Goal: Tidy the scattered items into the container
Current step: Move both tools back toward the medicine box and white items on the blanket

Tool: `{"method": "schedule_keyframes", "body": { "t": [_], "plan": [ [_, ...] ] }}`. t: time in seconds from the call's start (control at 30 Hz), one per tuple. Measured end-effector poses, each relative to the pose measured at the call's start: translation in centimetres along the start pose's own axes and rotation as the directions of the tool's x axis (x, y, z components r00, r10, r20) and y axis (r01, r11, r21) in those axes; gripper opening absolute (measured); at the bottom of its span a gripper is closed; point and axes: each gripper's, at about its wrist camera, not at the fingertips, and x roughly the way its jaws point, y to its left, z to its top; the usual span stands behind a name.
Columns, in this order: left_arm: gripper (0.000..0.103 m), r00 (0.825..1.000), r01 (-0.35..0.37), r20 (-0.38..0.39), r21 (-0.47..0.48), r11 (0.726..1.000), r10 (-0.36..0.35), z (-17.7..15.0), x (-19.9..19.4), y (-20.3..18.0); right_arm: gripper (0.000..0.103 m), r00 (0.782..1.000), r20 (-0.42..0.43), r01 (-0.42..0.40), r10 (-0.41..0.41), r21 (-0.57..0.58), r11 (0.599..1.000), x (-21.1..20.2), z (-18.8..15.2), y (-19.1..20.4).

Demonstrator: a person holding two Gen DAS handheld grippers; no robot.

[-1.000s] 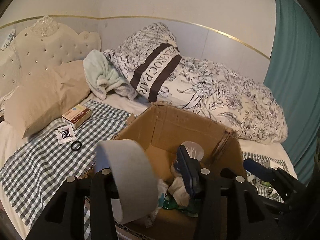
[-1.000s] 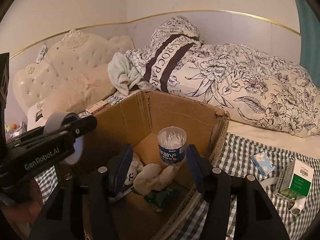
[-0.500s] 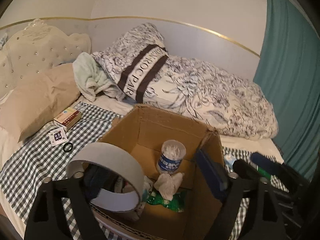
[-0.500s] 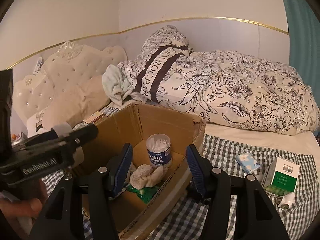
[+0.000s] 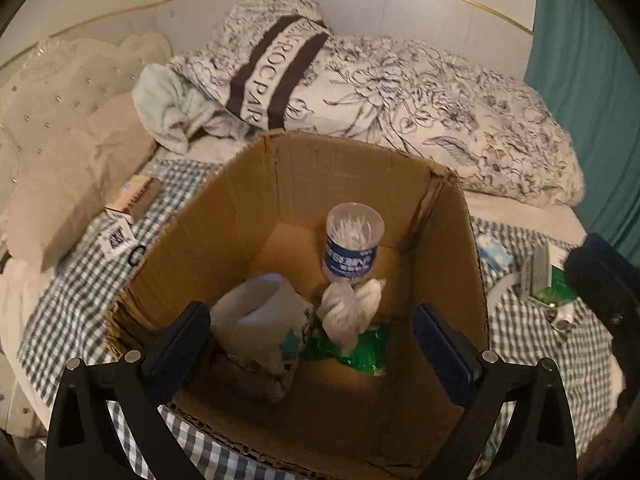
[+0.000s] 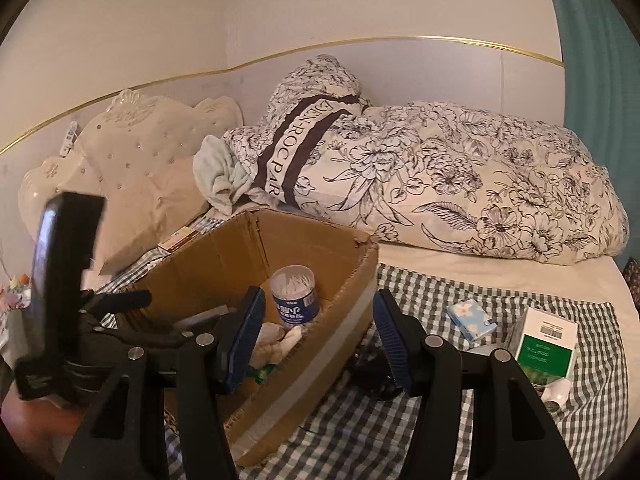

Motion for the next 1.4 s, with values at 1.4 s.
{"method": "schedule_keyframes", "body": {
  "t": [1.4],
  "plan": [
    [0.103,0.926,0.116,0.346,0.118,0.986,-0.151,2.3,-9.5,-15.0,0.097,0.954,0.159,0.232,-0.253,0.140,0.963,-13.6,-0.2,-13.4]
  ]
}}
